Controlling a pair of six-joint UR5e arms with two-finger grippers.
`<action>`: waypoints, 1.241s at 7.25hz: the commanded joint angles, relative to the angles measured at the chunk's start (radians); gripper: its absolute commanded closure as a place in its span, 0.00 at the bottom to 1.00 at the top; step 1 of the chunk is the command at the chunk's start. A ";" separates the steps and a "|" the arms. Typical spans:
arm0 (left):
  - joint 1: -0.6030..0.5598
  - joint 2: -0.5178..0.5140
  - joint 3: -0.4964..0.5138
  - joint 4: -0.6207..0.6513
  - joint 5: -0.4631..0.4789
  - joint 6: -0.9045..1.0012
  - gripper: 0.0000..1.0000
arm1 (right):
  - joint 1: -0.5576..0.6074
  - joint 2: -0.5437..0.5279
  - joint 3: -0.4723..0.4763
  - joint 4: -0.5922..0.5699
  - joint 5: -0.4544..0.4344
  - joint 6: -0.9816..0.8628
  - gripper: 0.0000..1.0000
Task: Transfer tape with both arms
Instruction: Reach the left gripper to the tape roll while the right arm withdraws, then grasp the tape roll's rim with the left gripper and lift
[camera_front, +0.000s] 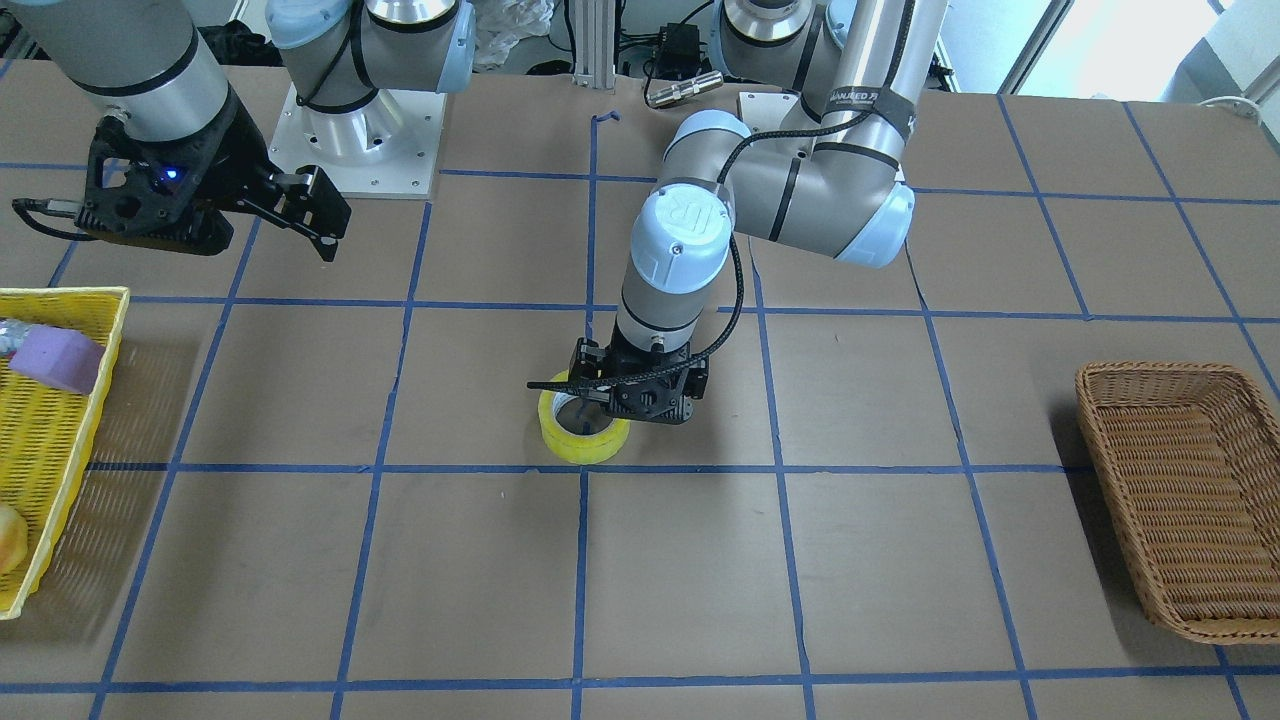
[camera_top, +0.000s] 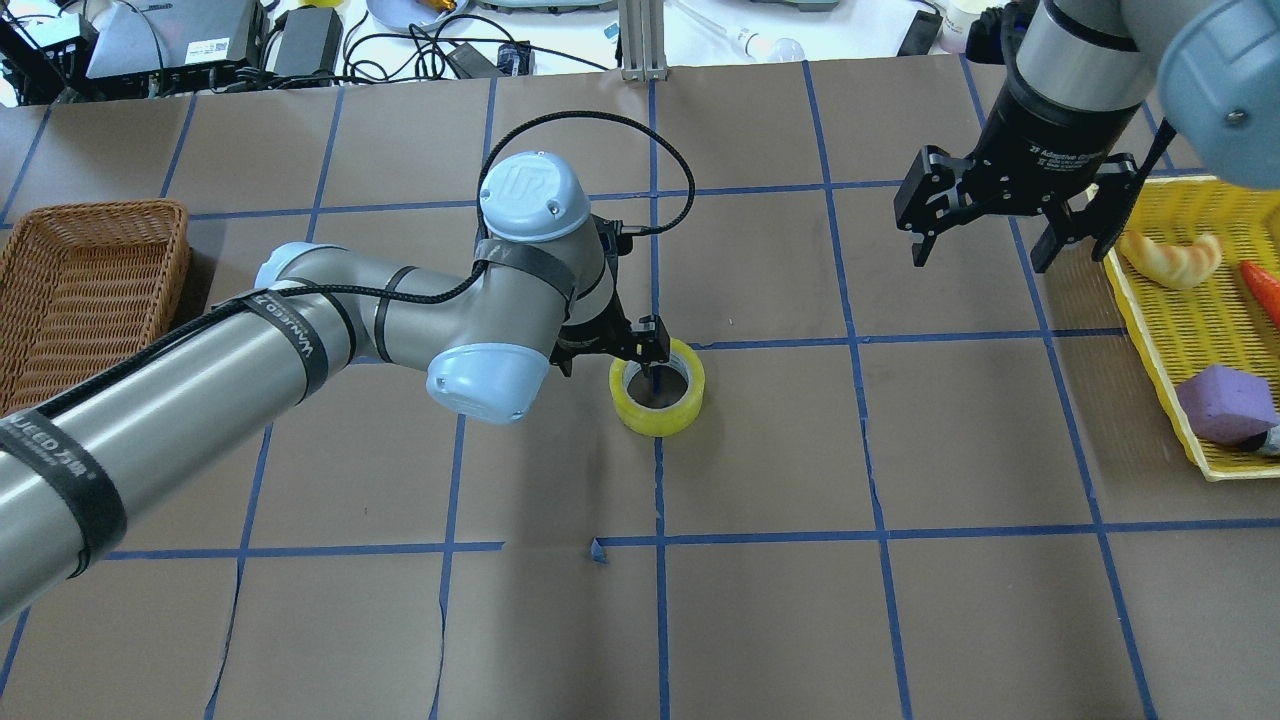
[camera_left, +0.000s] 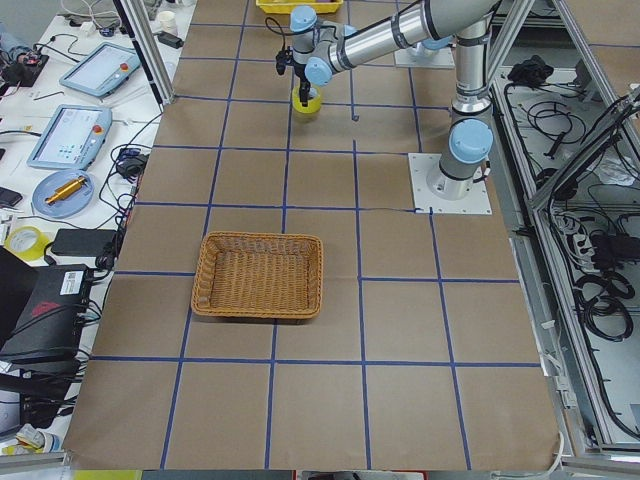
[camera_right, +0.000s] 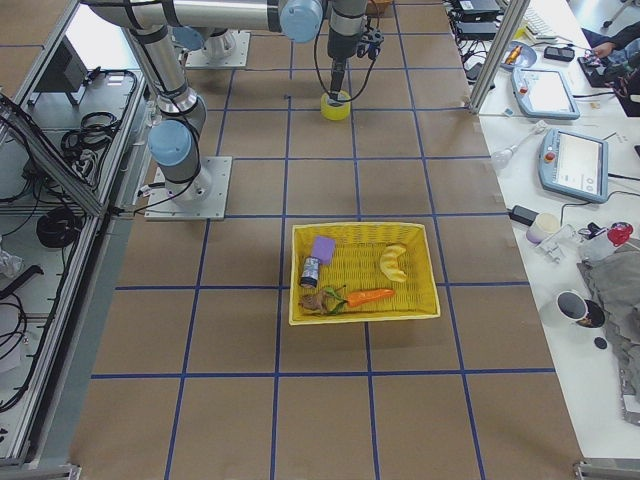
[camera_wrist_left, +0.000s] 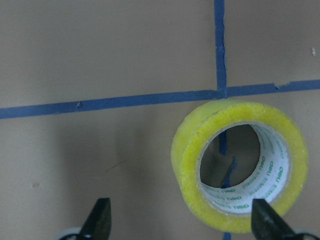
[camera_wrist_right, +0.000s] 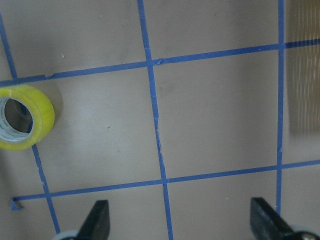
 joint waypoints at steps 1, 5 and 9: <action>-0.011 -0.051 -0.002 0.055 -0.004 -0.027 0.12 | 0.005 -0.006 0.002 0.015 0.001 -0.062 0.00; -0.062 -0.064 0.003 0.060 0.013 -0.037 1.00 | 0.016 -0.008 0.002 0.020 0.004 -0.065 0.00; 0.178 0.045 0.097 -0.147 0.087 0.210 1.00 | 0.082 0.000 0.000 -0.011 -0.002 -0.078 0.00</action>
